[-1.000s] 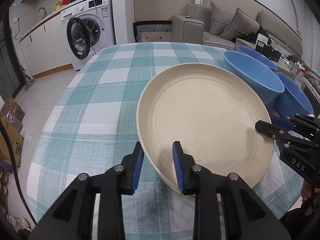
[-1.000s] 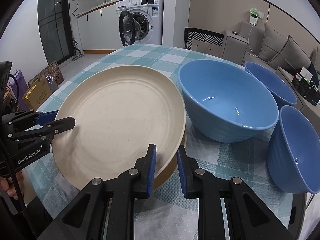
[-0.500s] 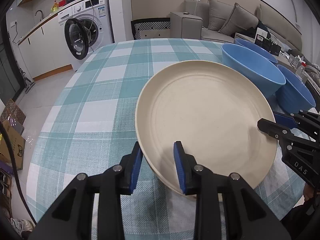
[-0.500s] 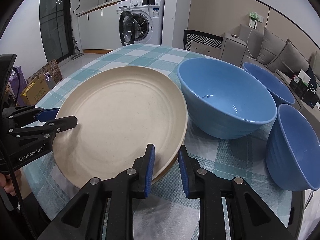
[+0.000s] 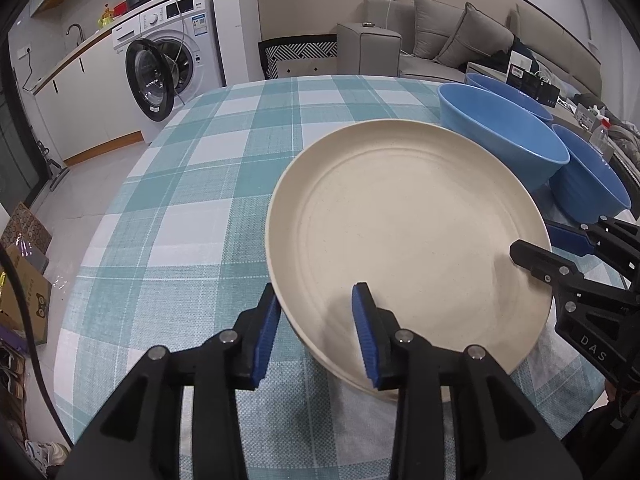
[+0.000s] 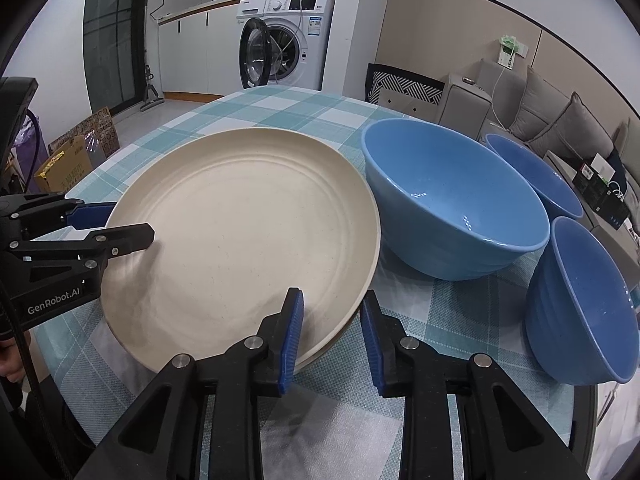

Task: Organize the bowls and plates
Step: 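Lower the plate onto the stacked cream plates and open both tools, then pull both tools back from the plate stack toward the blue bowls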

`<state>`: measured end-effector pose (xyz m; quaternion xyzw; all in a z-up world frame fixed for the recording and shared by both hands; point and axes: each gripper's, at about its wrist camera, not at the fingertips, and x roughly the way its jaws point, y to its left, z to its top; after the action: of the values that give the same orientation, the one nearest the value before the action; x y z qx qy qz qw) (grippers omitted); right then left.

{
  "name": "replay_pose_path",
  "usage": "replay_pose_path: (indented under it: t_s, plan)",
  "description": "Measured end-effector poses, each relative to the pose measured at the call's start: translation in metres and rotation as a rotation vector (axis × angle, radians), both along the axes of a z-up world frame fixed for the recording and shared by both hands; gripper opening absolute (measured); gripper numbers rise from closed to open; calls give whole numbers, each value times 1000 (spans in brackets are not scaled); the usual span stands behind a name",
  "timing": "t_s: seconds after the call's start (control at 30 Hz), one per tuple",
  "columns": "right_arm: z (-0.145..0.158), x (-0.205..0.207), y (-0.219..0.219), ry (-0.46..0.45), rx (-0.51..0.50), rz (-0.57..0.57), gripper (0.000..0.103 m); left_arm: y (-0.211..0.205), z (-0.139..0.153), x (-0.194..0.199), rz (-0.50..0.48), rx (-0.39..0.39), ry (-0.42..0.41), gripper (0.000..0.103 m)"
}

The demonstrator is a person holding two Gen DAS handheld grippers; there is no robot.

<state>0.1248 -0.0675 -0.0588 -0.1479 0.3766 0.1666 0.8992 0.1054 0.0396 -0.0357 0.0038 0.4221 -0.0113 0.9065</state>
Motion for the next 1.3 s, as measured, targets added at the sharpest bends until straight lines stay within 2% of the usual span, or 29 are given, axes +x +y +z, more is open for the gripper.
replay_pose_path:
  t_s: [0.33, 0.47, 0.77, 0.83, 0.9, 0.97, 1.1, 1.17, 1.23, 1.3]
  plan:
    - [1, -5, 2, 0, 9, 31, 43, 0, -2, 1, -5, -11, 20, 45]
    - [2, -8, 5, -13, -5, 46, 44, -2, -1, 0, -13, -10, 13, 50]
    - [1, -8, 5, -9, 1, 55, 54, -2, 1, -1, -17, 0, 8, 54]
    - [2, -9, 3, -13, 10, 54, 65, -2, 2, -1, -16, 3, 10, 59]
    - [4, -9, 2, -16, 16, 55, 70, -1, 3, -1, -12, 5, 9, 77]
    - [5, -9, 1, -22, 19, 51, 79, 0, 5, -3, -13, -1, 1, 87]
    - [7, -6, -3, -26, 26, 38, 85, -2, 12, -6, -22, 8, -20, 101]
    - [9, -6, -4, -24, 45, 43, 90, -2, 14, -7, -38, -4, -20, 103]
    - [13, -7, -7, -23, 87, 58, 100, -2, 16, -7, -44, -19, -20, 103]
    - [18, -7, -9, -22, 117, 66, 102, -1, 19, -8, -44, -26, -27, 103]
